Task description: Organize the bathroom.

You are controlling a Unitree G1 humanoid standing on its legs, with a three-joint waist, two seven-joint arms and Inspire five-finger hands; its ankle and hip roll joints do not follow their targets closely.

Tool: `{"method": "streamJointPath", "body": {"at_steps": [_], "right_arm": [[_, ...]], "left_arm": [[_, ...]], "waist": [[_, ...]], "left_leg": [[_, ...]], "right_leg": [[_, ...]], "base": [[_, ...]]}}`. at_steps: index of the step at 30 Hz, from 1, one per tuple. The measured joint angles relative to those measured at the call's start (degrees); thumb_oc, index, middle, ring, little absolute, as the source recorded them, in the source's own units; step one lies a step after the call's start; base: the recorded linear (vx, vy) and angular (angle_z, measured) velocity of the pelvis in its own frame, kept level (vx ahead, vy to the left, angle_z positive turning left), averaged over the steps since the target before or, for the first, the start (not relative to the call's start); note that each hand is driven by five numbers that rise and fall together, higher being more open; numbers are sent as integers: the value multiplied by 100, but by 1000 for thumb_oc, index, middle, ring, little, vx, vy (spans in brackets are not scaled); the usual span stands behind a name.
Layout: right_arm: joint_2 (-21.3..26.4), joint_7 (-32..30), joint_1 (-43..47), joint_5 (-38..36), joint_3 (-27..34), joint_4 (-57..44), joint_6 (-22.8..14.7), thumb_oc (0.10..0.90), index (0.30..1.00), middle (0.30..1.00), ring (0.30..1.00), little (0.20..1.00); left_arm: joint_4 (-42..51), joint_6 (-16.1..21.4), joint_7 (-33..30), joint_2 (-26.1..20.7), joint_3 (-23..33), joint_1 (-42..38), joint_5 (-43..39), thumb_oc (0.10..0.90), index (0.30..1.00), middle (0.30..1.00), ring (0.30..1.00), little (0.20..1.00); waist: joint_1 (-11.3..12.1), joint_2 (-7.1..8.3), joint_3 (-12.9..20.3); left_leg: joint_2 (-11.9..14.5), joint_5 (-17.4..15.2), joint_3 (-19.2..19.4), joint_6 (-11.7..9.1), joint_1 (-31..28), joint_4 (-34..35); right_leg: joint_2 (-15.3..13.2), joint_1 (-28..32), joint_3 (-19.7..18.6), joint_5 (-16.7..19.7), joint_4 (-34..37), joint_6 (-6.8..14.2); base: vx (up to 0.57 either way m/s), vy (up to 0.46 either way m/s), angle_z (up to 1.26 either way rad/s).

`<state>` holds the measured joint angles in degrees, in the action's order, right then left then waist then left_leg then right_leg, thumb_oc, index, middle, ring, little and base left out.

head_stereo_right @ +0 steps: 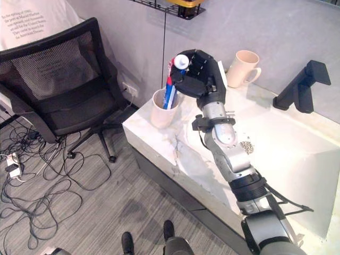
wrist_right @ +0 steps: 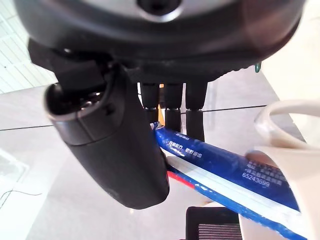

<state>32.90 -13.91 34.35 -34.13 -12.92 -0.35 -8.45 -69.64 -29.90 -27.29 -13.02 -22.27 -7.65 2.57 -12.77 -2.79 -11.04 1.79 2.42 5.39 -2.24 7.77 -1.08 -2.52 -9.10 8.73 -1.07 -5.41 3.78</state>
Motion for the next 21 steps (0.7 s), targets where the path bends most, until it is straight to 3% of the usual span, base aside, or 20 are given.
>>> {"method": "streamJointPath", "body": {"at_steps": [20, 21], "right_arm": [[-7, 192, -220, -7, 19, -330, -109, 400, 300, 300, 300, 300], [-10, 237, -221, -6, 19, -330, -109, 455, 382, 382, 382, 382]], "left_arm": [[41, -3, 8, 7, -50, -130, -22, 800, 900, 900, 900, 900], [41, -3, 9, 7, -51, -130, -21, 800, 900, 900, 900, 900]], "waist": [[1, -35, -121], [0, -43, -131]], "left_leg": [[-5, -9, 70, 14, 189, -179], [-3, -9, 69, 14, 185, -182]], "right_leg": [[-38, -299, -76, -137, -384, -64], [-37, -300, -70, -161, -415, -89]], "base": [[-1, 1, -1], [0, 0, 0]]}}
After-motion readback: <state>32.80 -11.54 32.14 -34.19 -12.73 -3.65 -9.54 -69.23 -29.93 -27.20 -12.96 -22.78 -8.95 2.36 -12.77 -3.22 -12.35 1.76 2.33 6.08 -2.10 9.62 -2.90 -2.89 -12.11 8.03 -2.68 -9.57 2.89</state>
